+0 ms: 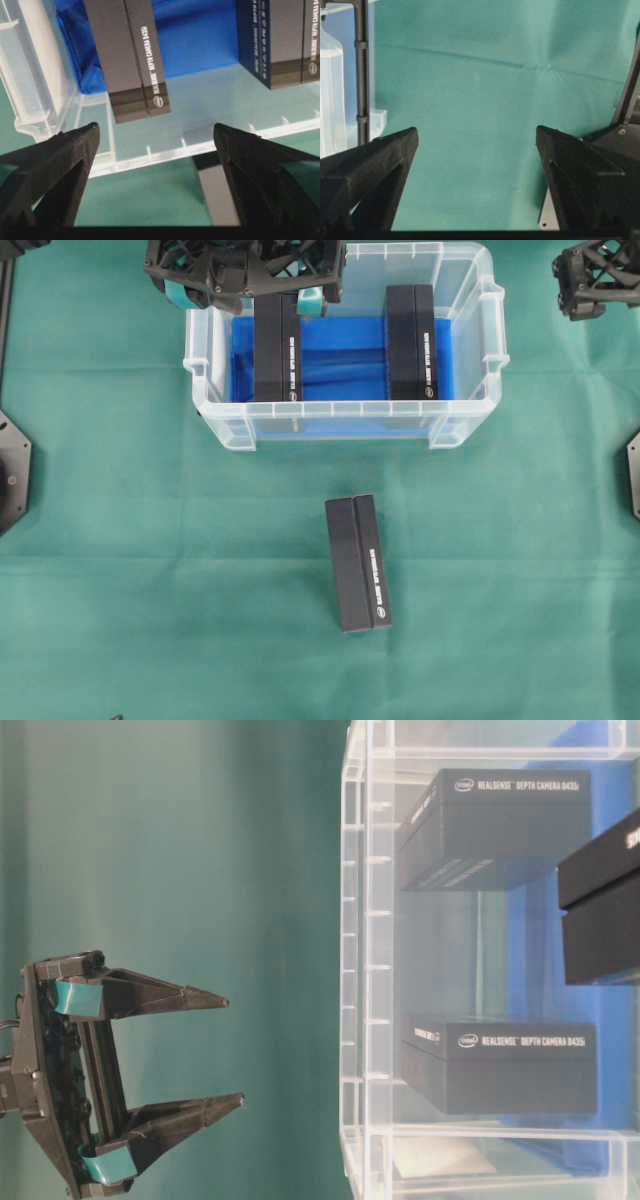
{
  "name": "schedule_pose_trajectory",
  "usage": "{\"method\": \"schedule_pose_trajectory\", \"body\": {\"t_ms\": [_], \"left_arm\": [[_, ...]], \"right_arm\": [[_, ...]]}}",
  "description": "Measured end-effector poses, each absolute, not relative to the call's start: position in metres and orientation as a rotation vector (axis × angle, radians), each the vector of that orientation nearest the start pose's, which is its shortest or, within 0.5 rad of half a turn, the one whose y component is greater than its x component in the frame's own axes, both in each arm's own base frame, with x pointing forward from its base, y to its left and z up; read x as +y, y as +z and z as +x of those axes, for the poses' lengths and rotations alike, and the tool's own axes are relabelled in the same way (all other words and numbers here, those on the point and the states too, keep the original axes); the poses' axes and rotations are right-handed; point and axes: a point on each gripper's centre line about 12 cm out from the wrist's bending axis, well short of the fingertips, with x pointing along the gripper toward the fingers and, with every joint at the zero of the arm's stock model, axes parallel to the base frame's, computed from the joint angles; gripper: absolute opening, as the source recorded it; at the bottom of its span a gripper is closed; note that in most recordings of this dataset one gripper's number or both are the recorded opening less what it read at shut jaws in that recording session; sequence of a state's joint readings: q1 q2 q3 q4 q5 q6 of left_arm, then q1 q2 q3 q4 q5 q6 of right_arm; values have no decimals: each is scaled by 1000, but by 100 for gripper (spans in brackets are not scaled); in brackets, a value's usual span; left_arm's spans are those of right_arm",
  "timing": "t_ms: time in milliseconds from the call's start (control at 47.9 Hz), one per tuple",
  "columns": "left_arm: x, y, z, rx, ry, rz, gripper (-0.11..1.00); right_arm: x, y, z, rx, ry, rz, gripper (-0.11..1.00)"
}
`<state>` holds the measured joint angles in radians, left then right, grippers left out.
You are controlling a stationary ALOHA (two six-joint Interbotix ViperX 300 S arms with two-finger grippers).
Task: Take out the box from the case.
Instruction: 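Lower the left gripper around the left box and close on it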
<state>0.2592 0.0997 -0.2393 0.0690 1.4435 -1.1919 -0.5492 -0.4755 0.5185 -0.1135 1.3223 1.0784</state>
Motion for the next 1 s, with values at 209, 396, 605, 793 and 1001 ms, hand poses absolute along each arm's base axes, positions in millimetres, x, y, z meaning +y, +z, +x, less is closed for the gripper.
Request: {"method": "schedule_pose_trajectory", "body": {"t_ms": [209,396,605,793,1001], "left_arm": [[115,345,403,990,1025,-1112,96],[116,335,404,1004,1040,-1106,96],[119,317,406,980,1064,-1121,96],[118,294,404,999,1077,-1116,96],[119,271,404,1009,1094,-1123,96]], "right_arm": [[-136,293,198,952,-1234,1145,94],[-137,293,199,946,-1231,1144,94],[-137,294,199,942,-1228,1143,94],[-137,293,199,944,-1229,1143,94],[-137,293,200,938,-1224,1142,94]]}}
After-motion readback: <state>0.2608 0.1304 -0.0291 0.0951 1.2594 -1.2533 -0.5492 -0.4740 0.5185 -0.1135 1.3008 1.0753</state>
